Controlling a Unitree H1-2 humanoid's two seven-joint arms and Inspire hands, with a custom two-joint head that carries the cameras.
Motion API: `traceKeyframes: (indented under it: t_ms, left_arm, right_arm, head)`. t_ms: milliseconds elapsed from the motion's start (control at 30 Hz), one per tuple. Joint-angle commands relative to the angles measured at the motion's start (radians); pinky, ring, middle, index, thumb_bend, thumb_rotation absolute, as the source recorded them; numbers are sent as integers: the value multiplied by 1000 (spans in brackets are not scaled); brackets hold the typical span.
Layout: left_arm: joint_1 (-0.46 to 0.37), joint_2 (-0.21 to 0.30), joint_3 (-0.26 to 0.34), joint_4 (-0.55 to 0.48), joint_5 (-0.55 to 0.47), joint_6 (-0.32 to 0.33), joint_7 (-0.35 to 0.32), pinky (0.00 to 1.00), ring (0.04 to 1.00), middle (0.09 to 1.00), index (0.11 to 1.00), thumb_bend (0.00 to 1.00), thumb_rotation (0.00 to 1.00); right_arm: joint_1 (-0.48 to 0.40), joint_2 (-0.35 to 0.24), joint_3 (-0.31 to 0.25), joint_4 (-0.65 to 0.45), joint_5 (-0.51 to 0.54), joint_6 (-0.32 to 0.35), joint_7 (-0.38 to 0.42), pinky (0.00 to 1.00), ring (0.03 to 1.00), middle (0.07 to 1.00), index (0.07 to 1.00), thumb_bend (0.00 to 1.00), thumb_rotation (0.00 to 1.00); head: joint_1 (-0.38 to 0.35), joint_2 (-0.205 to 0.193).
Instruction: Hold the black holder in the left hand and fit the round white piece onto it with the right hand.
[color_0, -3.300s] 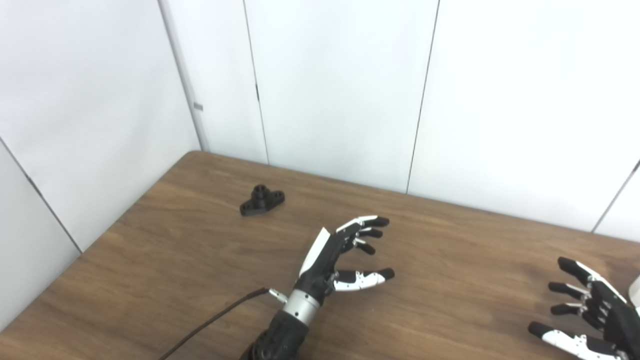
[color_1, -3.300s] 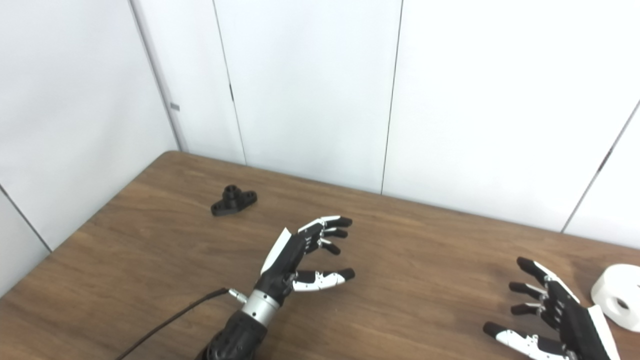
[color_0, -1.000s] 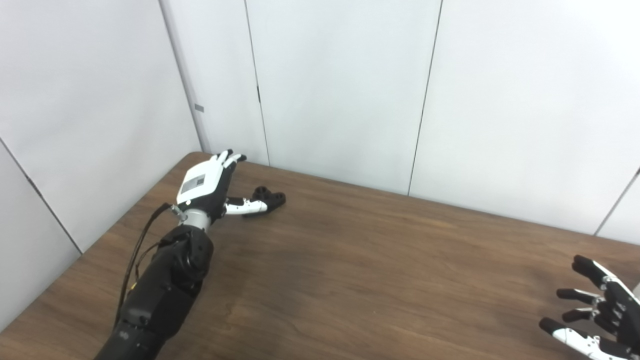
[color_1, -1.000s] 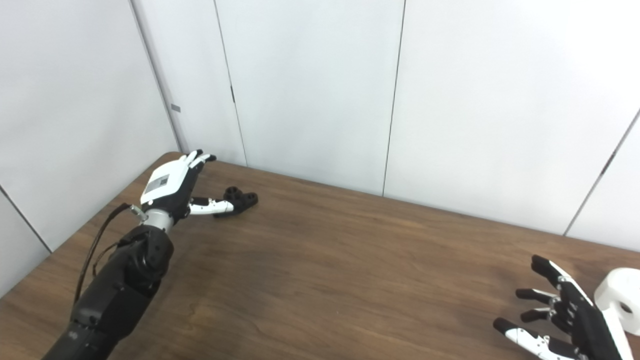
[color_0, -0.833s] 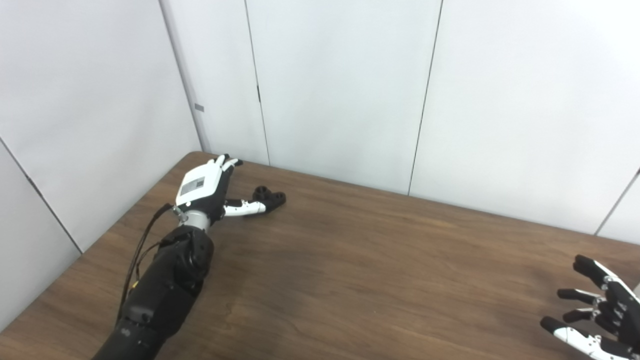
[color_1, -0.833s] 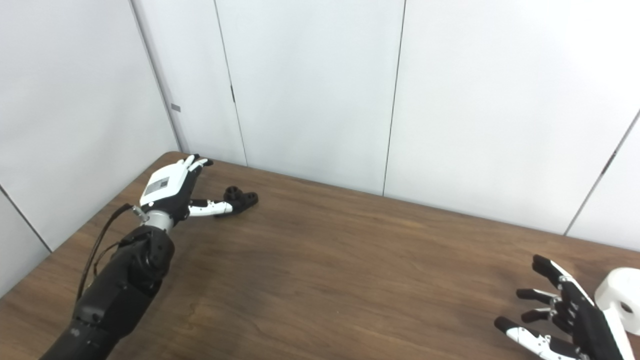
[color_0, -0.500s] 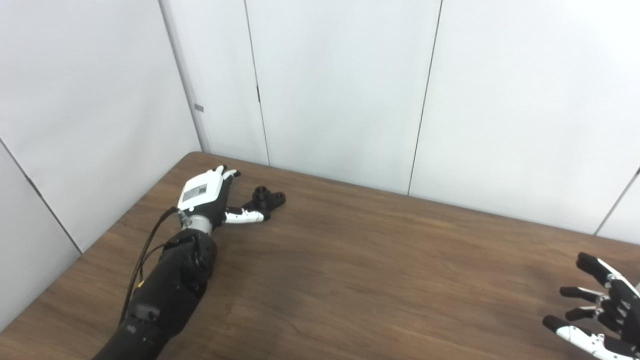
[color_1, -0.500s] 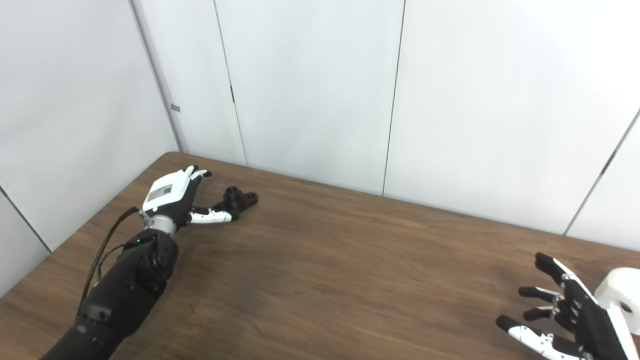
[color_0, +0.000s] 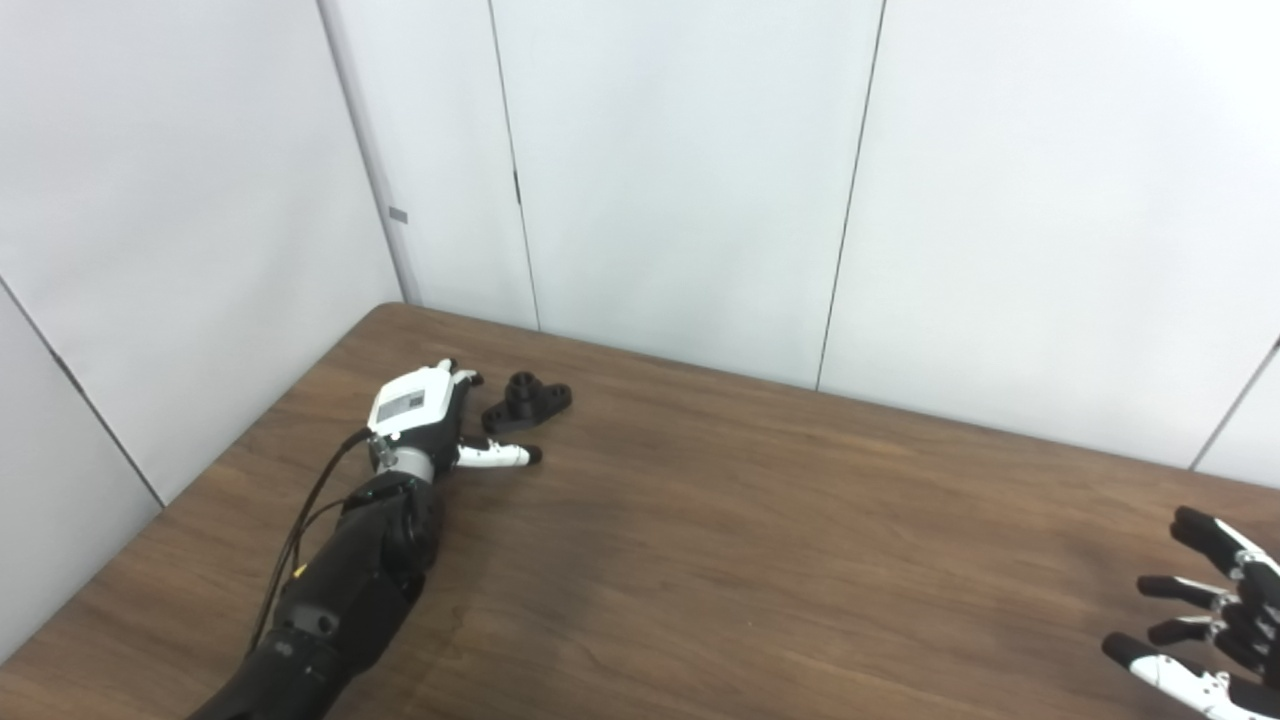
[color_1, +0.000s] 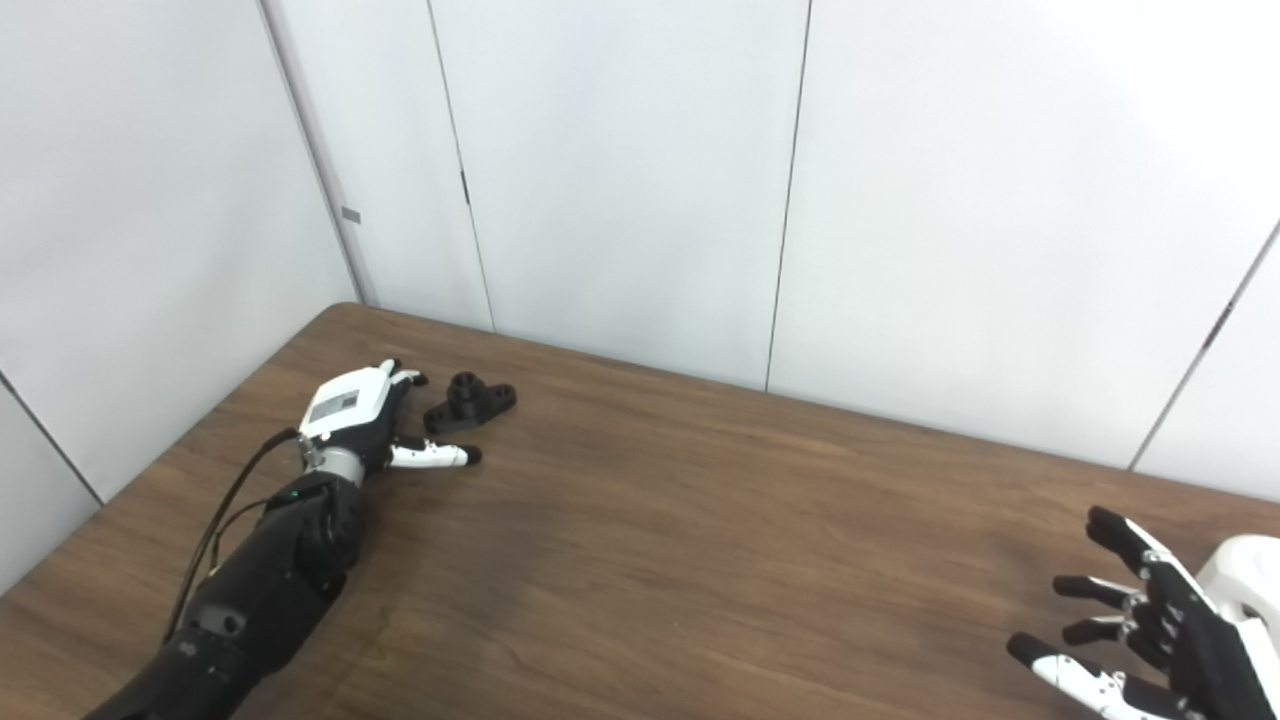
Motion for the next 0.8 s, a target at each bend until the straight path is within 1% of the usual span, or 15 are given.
traceKeyframes:
  t_ms: [0,100,200,300,467,567,667,767]
  left_arm:
    - [-49,24,-2,3,3,-24,37,941,1000,1000,868,967,520]
    - [-53,24,-4,26,-11,-37,39,946,1000,1000,866,965,530]
    - [-62,20,-3,51,-24,-46,48,957,1000,1000,856,962,530]
    - [-72,13,1,85,-38,-53,73,951,1000,1000,829,924,509]
    - [-76,0,16,105,-76,-64,96,941,1000,1000,809,894,480]
    - [-81,-9,35,119,-124,-83,98,936,1000,1000,790,889,463]
    - [-88,-15,38,132,-148,-85,92,926,1000,1000,774,888,478]
    - [-95,-20,36,137,-169,-81,87,932,1000,1000,758,867,442]
  right_arm:
    - [-11,-15,-10,-40,3,-14,-2,495,687,889,871,542,0]
    - [-4,-16,-9,-46,1,-17,-3,483,678,886,871,542,0]
    - [-1,-15,-9,-53,0,-8,-4,492,682,888,874,541,0]
    - [0,-14,-8,-65,-6,5,-6,501,691,889,875,546,0]
    - [10,-19,-1,-82,-26,1,-5,491,676,883,868,561,0]
    - [17,-18,1,-90,-46,3,-9,503,688,887,867,560,0]
    - [21,-15,-3,-94,-49,3,-11,507,692,887,866,555,0]
    - [23,-11,-5,-101,-47,8,-11,503,691,884,865,551,0]
  head:
    - [1,0]
    - [-5,4]
    - [-8,5]
    - [-15,7]
    - [-24,13]
    - [-31,15]
    - [-33,16]
    - [-35,20]
